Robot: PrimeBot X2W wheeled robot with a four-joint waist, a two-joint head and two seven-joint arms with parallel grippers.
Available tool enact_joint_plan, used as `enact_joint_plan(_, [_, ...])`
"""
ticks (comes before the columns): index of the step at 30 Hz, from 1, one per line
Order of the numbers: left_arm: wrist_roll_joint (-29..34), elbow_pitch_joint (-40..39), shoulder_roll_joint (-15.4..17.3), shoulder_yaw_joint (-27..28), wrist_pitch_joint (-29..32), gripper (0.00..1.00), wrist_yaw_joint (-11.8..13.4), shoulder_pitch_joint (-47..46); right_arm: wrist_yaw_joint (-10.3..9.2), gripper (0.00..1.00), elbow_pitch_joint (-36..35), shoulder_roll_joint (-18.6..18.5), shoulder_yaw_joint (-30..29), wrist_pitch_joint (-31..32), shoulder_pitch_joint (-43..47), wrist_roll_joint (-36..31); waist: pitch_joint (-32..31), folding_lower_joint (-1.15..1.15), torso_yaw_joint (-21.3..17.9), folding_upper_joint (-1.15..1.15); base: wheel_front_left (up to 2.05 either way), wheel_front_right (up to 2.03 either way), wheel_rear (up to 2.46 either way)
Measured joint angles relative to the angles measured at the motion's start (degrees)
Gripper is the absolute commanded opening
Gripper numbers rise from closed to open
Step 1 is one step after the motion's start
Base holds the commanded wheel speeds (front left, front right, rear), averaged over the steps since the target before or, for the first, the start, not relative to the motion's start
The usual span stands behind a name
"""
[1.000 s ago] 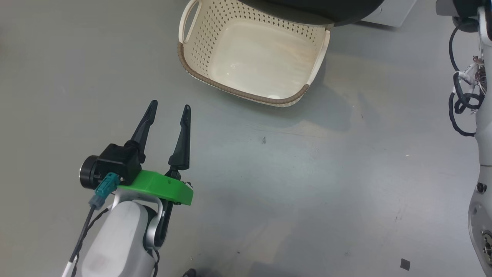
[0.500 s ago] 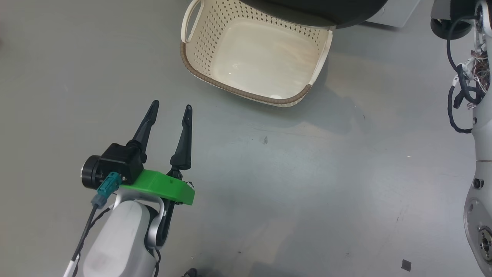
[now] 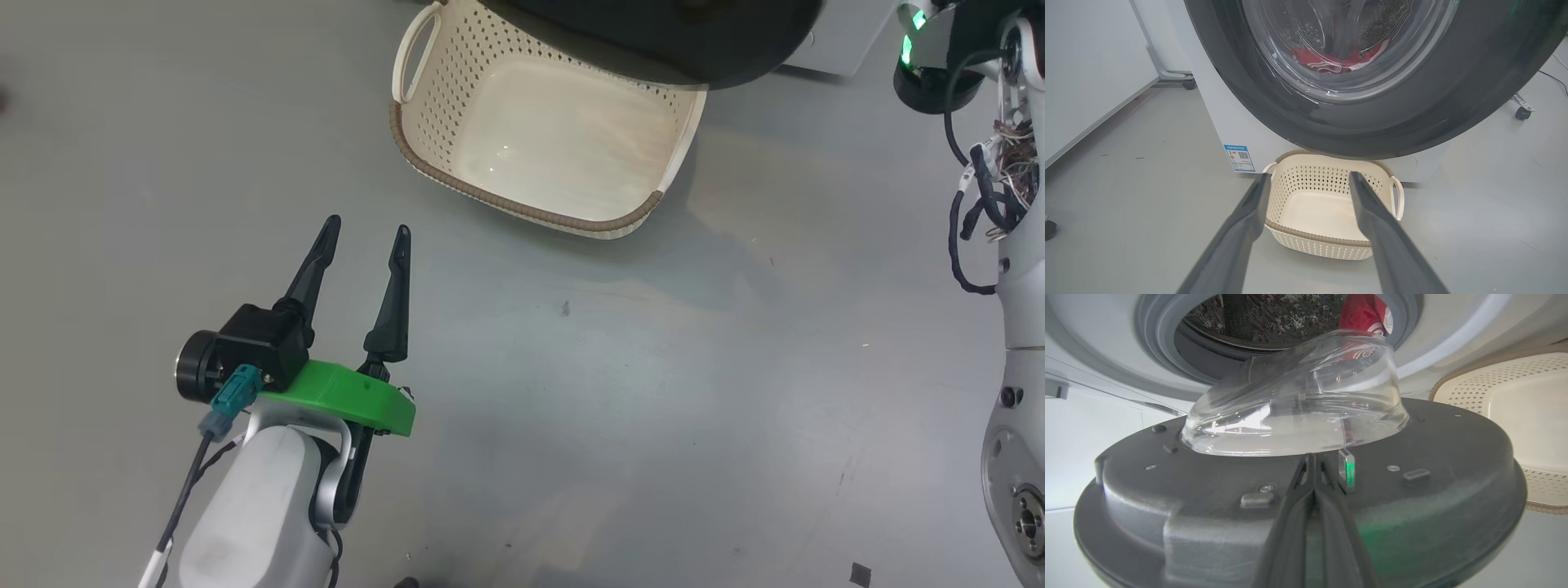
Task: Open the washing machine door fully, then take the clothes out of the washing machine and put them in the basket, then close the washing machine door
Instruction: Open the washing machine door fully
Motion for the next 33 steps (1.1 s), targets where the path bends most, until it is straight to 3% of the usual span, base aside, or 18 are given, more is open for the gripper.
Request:
enact_joint_plan(27, [1.56,1.83,0.02,0.05,0.0,1.0,0.46,2.23,0.24,0.0,3.18,3.15,-0.51,4.78,10.69,7.38,-9.12,0.0,0.12,0.0,0.0,0.0,0.0])
enact_joint_plan(33, [1.94,1.8,0.04,0.02,0.0,1.0,0.47,3.25,0.19,0.0,2.99,3.83,2.19,5.9,12.27,8.55,-10.62,0.0,0.27,0.0,0.0,0.0,0.0])
